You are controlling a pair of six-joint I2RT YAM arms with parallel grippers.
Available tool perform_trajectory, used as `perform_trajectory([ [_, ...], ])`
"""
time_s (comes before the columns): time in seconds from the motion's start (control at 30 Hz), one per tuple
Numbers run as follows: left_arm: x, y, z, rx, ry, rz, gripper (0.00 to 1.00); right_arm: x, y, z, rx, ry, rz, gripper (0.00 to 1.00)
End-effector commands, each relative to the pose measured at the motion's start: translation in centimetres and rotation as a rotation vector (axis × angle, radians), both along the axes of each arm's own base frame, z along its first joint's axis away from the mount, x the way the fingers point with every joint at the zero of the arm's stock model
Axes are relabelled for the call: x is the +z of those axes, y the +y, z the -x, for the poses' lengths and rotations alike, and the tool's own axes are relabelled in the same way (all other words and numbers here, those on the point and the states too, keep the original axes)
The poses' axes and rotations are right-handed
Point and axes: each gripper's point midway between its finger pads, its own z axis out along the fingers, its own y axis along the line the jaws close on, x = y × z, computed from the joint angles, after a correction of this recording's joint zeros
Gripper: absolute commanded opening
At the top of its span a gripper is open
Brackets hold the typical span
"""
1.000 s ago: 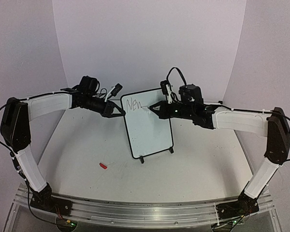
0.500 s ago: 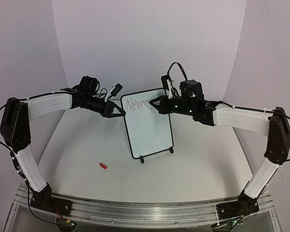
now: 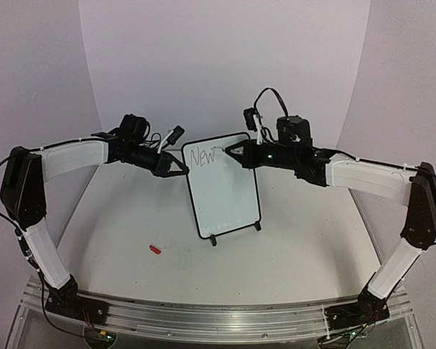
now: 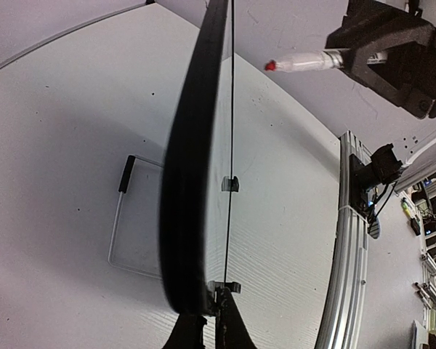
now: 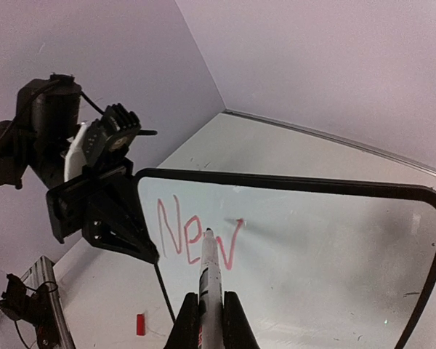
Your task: Write a sentence on the whiteboard
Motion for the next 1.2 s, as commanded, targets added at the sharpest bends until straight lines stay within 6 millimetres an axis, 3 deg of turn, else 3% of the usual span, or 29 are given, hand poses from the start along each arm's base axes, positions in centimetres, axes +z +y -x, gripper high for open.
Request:
perform_trajectory([
  [0.0,0.1,-0.5,0.7,-0.022,-0.020,-0.028,0.00,4.0,0.1,4.3,0.181,-0.066,-0.078,0.00],
  [0.17,0.1,-0.5,0.7,-0.020,-0.022,-0.029,0.00,3.9,-0.6,6.1,0.217,-0.047,-0.085,0.00],
  [0.3,0.1,-0.5,0.8,-0.022,-0.018,-0.029,0.00,2.5,-0.7,6.5,0.201,-0.016,-0.069,0.00],
  [0.57,-0.1,-0.5,0.8,-0.021,-0.013,-0.031,0.00,-1.7,3.2,8.0,0.229,0.048,-0.022,0.00],
  [0.93,-0.1,-0.5,0.9,-0.022,-0.014,-0.032,0.00,-5.4,6.3,5.8,0.193,0.125,-0.024,0.00],
  [1.17,-0.2,-0.5,0.8,-0.022,-0.012,-0.033,0.00,-4.8,6.0,4.4,0.126,0.099,-0.035,0.00],
])
